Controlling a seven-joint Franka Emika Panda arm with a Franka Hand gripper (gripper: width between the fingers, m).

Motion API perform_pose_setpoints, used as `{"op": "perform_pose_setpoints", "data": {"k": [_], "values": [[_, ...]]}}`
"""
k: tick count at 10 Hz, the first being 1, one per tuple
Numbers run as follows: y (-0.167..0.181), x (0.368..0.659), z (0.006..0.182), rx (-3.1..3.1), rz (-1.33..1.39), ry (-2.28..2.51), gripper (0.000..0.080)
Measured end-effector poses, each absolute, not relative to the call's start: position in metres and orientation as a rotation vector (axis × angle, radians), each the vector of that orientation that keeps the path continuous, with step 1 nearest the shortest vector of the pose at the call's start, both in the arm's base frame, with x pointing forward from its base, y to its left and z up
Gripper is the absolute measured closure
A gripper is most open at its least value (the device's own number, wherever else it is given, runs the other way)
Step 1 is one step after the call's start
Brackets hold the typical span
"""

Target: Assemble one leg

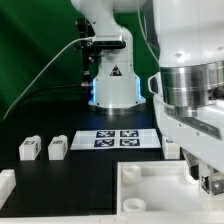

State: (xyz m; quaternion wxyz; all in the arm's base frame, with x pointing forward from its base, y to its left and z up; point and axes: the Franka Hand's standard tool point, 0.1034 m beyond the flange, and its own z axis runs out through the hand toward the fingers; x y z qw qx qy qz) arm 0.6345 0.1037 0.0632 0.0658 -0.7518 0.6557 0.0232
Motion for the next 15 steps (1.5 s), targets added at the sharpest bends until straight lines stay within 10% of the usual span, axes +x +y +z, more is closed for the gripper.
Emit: {"op": "perform_pose_setpoints", "data": {"k": [9, 11, 15], "values": [[0.106, 0.63, 0.064, -1.69, 0.183, 2.53, 0.0506], [0.107, 0.628, 0.063, -1.7, 0.183, 2.524, 0.0195], [0.128, 0.616, 0.078, -1.735, 0.175, 2.483, 0.0156]]}}
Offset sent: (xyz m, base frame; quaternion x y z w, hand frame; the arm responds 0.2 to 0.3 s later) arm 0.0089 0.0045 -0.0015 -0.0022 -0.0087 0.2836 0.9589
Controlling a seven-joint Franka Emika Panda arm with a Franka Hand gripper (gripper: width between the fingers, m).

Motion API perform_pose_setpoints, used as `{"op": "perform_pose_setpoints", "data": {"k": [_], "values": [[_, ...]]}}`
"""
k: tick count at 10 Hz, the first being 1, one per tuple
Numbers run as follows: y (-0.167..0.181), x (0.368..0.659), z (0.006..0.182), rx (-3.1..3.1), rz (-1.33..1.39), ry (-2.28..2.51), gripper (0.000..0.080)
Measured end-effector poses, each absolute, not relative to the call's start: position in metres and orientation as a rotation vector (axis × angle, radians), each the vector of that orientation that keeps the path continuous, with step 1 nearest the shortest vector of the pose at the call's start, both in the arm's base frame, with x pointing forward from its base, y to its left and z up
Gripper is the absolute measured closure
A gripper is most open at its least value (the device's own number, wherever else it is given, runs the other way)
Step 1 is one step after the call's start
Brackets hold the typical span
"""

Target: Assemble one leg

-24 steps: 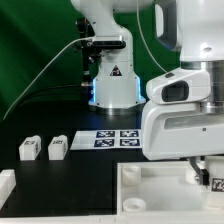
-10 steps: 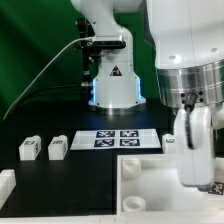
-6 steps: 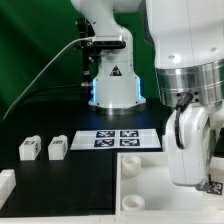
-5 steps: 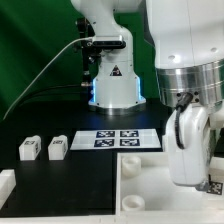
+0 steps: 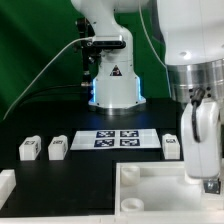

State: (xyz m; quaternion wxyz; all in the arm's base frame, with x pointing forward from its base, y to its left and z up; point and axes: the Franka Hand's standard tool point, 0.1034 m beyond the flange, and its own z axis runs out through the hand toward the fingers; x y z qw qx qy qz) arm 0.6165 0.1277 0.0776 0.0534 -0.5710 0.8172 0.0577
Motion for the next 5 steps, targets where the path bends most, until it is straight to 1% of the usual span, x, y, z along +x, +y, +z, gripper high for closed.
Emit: {"op": "perform_pose_setpoints", "data": {"k": [1, 5], "values": [[0.1315, 0.6148, 0.0838, -1.74, 0.176, 2.472, 0.015], [0.1313, 0.614, 0.0802, -1.748, 0.177, 2.473, 0.015]]}}
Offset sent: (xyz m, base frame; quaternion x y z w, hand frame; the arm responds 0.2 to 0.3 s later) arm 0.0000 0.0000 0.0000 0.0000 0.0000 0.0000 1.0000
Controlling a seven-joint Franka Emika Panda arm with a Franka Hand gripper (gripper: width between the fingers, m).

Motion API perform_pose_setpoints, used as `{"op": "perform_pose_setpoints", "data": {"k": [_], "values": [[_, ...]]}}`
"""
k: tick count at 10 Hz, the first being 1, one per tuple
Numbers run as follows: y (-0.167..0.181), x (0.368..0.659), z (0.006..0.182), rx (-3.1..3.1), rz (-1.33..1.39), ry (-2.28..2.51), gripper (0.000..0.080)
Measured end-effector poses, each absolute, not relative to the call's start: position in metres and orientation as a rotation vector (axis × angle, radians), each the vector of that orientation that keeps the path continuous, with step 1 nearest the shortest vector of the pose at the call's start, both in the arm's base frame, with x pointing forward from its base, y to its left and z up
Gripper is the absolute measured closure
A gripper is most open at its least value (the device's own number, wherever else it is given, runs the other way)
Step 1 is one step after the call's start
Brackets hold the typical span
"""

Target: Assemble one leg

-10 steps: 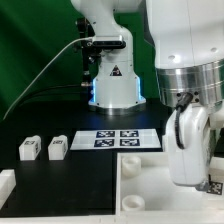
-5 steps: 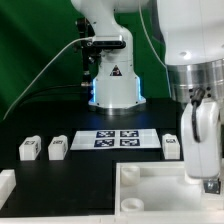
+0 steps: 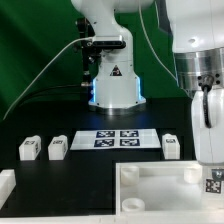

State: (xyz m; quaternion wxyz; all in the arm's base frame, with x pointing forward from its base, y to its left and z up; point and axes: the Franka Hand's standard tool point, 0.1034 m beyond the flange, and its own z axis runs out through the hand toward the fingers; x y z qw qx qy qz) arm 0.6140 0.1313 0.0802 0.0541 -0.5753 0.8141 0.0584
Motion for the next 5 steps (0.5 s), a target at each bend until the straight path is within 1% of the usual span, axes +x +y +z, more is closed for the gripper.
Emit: {"op": "perform_pose_setpoints", "data": {"k": [5], "values": [[0.1314, 0.6138, 0.0797, -1.752, 0.177, 2.47, 0.015]]}}
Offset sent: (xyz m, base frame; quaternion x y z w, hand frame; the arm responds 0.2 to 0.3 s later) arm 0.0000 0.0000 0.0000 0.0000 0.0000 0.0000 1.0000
